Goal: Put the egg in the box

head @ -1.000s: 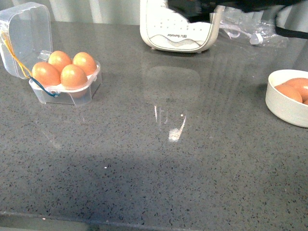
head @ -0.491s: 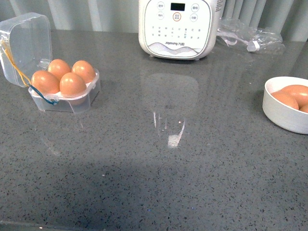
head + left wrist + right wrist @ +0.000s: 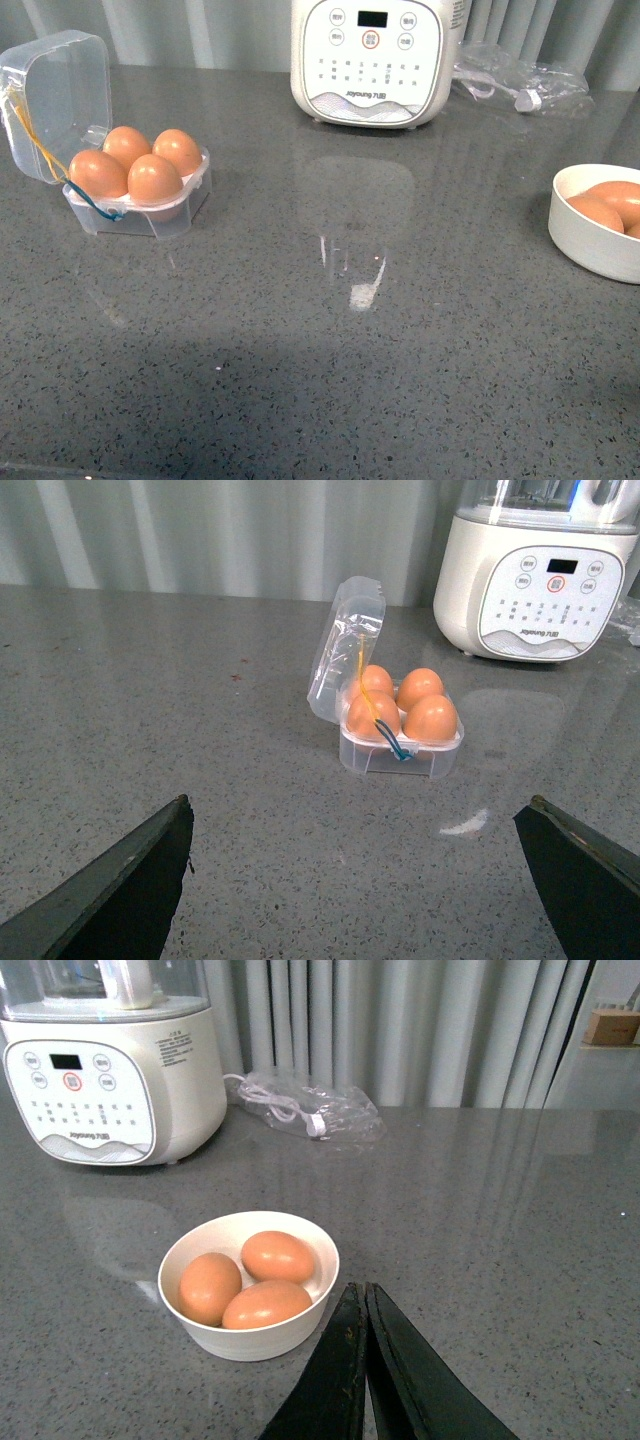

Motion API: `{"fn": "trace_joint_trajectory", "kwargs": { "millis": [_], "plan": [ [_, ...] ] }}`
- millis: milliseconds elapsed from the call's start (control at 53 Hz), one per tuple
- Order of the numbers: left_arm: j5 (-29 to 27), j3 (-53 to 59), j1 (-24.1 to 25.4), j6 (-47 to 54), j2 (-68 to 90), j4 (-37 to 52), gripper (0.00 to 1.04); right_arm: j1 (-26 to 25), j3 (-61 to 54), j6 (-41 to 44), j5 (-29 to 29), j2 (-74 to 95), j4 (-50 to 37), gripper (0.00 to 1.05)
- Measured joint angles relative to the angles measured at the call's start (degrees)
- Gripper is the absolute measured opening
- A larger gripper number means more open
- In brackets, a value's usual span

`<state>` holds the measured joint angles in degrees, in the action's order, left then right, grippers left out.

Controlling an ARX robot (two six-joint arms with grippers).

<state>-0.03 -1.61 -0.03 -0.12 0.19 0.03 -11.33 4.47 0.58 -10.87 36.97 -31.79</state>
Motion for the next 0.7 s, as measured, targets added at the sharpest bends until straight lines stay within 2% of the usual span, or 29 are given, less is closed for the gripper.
{"fn": "trace_joint_trajectory", "kwargs": {
  "millis": [264,283,302,358,434,698],
  "plan": [
    [0.00,0.00,0.00,0.00,0.00,0.00,0.98,4.59,-2.29,0.00,4.48,-8.57,6.10,0.03],
    [0.00,0.00,0.00,0.00,0.00,0.00,0.98,5.25,-2.73,0.00,5.35,-8.72,5.66,0.03],
    [0.00,0.00,0.00,0.00,0.00,0.00,0.98,7.17,-3.65,0.00,8.55,-9.49,4.87,0.03],
    [0.00,0.00,0.00,0.00,0.00,0.00,0.98,9.35,-4.13,0.00,10.34,-10.40,5.57,0.03],
    [0.07,0.00,0.00,0.00,0.00,0.00,0.98,10.95,-4.17,0.02,10.38,-12.33,7.43,0.03],
    [0.00,0.00,0.00,0.00,-0.02,0.00,0.98,11.13,-4.15,0.02,10.84,-19.08,13.86,0.03]
  ]
}}
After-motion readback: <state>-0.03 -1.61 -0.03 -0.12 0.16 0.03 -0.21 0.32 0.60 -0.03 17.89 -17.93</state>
